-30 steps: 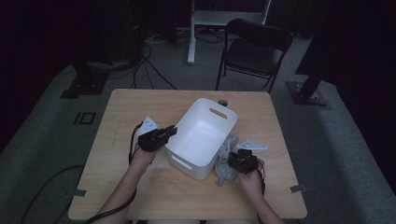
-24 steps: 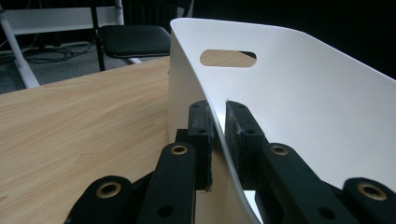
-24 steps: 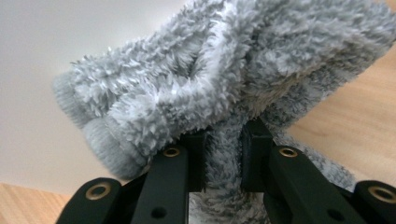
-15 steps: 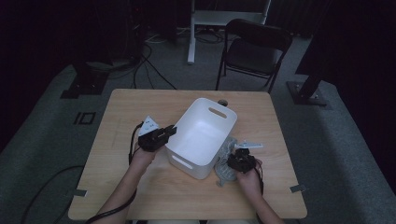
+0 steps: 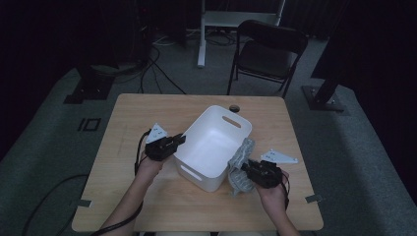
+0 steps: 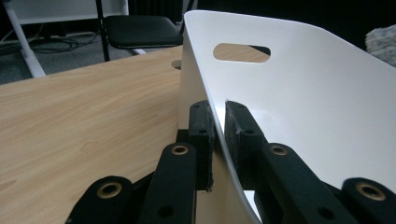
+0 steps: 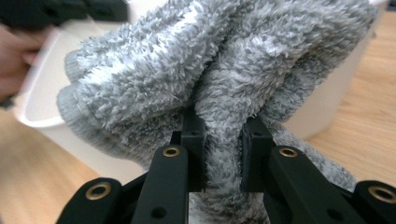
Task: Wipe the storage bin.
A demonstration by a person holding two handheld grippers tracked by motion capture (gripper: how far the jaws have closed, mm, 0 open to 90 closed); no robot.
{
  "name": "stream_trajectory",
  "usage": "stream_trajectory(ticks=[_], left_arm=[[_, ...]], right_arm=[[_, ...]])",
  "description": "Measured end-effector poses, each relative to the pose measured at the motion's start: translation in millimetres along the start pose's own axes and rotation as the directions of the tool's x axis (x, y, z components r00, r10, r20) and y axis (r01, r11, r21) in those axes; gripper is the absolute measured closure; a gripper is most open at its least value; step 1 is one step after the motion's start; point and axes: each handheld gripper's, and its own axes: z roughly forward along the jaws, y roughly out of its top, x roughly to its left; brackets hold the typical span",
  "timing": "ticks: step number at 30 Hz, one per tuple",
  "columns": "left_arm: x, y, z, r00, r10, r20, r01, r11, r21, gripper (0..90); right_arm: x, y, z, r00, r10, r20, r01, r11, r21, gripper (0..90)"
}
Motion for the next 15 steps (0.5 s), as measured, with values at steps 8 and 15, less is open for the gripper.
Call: stream_trajectory(ticks=[8, 15], left_arm=[[-4.8, -3.3, -3.2, 1.0, -0.007, -0.007, 0.007, 1.0, -0.007, 81.2], [-6.4, -5.5, -3.7, 0.9996, -0.023, -0.017, 0.023, 0.9994, -0.027, 81.1]], right_arm=[[10.9, -1.2, 8.5, 0.9998, -0.016, -0.014, 0.016, 1.0, -0.007, 75.9], [7.4, -14.0, 22.7, 0.9998, -0.017, 0.01, 0.017, 0.999, 0.039, 75.9]])
